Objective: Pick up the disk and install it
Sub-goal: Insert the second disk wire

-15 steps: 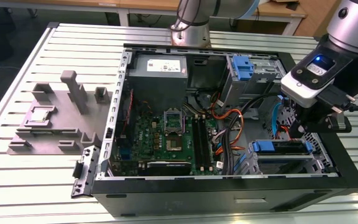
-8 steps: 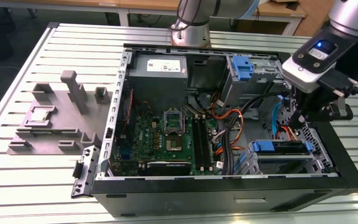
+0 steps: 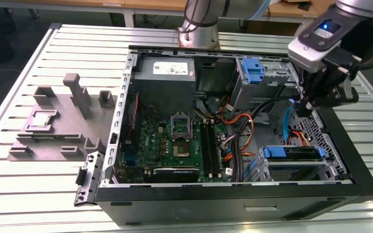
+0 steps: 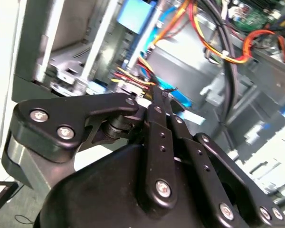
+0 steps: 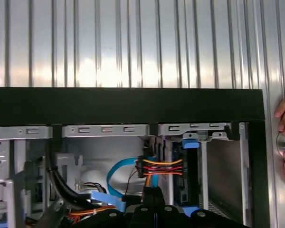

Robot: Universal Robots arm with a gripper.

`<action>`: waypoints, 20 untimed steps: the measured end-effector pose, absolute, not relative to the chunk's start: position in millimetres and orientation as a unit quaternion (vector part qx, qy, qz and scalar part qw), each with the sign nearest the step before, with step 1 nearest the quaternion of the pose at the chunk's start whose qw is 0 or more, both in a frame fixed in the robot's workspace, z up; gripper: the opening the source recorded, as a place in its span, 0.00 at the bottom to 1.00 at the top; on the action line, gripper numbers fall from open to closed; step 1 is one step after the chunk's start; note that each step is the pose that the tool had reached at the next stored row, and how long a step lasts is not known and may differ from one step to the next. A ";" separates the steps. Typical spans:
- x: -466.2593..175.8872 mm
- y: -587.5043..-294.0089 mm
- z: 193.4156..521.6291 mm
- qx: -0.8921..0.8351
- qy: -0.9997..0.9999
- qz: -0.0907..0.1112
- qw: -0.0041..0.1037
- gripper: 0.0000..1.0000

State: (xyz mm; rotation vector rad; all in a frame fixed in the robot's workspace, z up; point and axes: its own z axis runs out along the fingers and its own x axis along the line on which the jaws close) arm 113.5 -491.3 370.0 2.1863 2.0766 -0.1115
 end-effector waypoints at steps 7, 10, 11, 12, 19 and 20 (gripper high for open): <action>113.5 -472.0 382.7 0.723 0.687 -0.039 0.061 0.10; 113.4 -468.1 384.1 0.723 0.687 -0.041 0.063 0.10; 113.5 -466.3 383.9 0.723 0.687 -0.043 0.064 0.10; 113.5 -464.7 383.1 0.722 0.687 -0.045 0.067 0.10; 113.5 -461.4 377.1 0.720 0.685 -0.066 0.086 0.10; 113.5 -461.2 375.9 0.720 0.685 -0.068 0.088 0.10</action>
